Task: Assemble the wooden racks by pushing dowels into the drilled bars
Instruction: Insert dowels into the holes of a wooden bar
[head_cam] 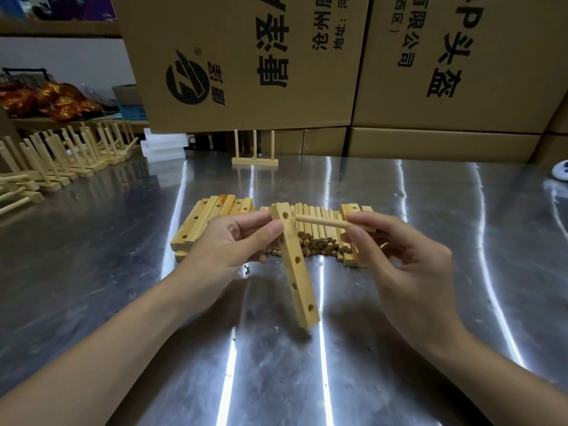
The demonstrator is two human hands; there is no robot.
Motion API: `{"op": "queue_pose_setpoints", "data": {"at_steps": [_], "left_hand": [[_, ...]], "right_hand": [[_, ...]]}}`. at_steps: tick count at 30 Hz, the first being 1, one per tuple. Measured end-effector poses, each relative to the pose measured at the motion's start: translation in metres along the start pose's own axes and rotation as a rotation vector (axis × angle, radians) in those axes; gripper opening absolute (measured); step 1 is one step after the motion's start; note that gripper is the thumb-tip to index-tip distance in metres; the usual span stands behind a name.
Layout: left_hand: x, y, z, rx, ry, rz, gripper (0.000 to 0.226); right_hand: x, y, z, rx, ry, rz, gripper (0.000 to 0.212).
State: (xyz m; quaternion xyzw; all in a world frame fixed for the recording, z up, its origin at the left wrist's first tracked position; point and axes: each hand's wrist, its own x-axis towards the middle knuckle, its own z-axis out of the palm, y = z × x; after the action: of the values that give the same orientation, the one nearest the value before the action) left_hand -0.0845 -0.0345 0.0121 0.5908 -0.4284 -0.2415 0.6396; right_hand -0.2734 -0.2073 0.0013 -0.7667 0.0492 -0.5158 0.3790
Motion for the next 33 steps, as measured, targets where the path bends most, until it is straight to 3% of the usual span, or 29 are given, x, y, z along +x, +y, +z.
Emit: {"op": "queue_pose_setpoints", "data": {"at_steps": [9,24,30,33], "left_hand": [[0.0042,-0.008,-0.0054,-0.052,-0.076,-0.061,0.05],[-0.001,-0.0078,-0.0051,0.011,-0.042,-0.058,0.045],[-0.0018,-0.0065,-0.0034,0.022,-0.051,-0.028,0.043],[-0.0009,-0.004,-0.0022,0.026,-0.045,-0.03,0.042]], "right_hand": [[0.0007,-0.006,0.0008,-0.16,-0.015,-0.12,0.017],[0.0011,-0.0081,-0.0002,-0.306,-0.095,-0.129,0.018],[0.0015,-0.0066,-0.0016,-0.309,-0.135,-0.021,0.046],[0.0016,-0.0043,-0.0021,-0.331,-0.186,0.016,0.049]]}}
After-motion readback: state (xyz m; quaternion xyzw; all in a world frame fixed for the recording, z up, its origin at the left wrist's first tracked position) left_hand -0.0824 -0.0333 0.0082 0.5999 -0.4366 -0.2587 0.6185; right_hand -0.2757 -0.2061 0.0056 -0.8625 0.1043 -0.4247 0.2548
